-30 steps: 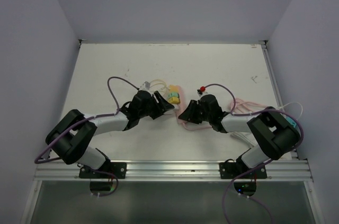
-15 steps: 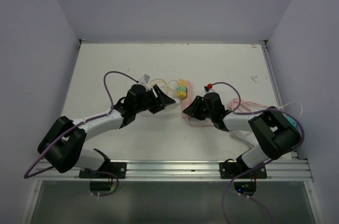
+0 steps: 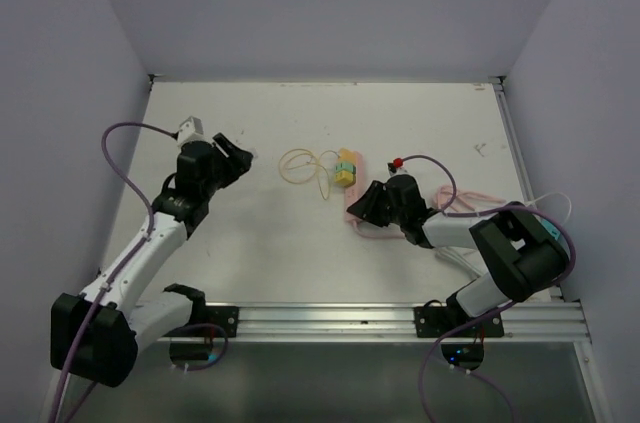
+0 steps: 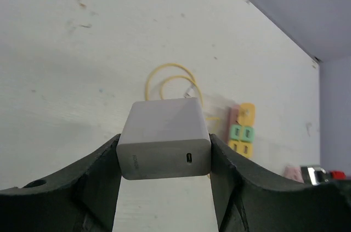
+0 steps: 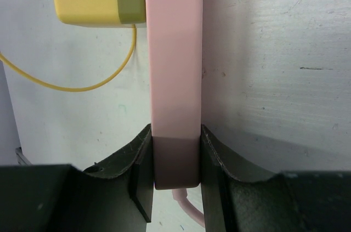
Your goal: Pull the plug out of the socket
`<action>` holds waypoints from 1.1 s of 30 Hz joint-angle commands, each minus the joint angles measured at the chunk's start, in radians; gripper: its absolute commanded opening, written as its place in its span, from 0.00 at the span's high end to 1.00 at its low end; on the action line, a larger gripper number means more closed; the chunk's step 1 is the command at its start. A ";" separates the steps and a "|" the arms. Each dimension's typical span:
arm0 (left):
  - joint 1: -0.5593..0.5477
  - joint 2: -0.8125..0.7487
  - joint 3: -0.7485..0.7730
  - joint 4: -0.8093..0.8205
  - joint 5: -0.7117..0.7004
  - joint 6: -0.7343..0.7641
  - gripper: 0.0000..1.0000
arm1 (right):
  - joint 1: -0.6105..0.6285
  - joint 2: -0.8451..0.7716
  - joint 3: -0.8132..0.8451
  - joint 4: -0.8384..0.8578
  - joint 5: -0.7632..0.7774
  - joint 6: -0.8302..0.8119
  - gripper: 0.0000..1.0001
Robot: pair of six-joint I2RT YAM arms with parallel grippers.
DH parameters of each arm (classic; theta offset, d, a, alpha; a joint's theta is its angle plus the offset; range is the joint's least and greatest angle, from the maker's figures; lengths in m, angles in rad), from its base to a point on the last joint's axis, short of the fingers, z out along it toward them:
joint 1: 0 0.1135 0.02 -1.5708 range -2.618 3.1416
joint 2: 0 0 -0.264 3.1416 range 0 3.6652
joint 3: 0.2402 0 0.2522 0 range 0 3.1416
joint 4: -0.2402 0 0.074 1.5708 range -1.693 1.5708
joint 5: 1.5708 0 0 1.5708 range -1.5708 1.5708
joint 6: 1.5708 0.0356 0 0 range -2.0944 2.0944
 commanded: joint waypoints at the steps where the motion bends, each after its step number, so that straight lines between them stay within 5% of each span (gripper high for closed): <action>1: 0.086 0.037 -0.007 0.008 -0.198 0.087 1.00 | -0.018 0.047 -0.065 -0.246 0.088 -0.060 1.00; 12: 0.292 0.485 0.196 0.168 -0.233 0.134 1.00 | -0.018 0.075 -0.048 -0.198 0.013 -0.108 1.00; 24: 0.314 0.802 0.408 0.183 -0.313 0.248 1.00 | -0.018 0.070 -0.031 -0.183 -0.032 -0.160 1.00; 26: 0.314 0.813 0.396 0.182 -0.299 0.234 0.95 | -0.018 0.072 -0.031 -0.181 -0.037 -0.163 1.00; 33: 0.312 0.781 0.296 0.173 -0.238 0.188 0.51 | -0.018 0.066 -0.033 -0.186 -0.078 -0.169 1.00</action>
